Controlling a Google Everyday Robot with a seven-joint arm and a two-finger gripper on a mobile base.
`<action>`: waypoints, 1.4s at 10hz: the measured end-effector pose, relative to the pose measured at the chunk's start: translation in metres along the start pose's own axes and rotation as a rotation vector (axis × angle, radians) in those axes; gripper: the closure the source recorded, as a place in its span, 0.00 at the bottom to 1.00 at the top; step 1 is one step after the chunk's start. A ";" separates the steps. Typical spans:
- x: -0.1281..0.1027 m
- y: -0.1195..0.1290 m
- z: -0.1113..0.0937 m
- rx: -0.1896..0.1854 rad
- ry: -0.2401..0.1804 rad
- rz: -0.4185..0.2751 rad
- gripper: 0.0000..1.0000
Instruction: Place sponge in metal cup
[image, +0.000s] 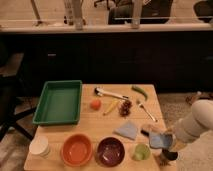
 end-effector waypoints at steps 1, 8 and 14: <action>0.007 0.006 -0.002 0.010 -0.003 0.022 1.00; 0.021 0.021 -0.002 0.036 -0.027 0.089 1.00; 0.030 0.034 0.000 0.033 -0.031 0.121 1.00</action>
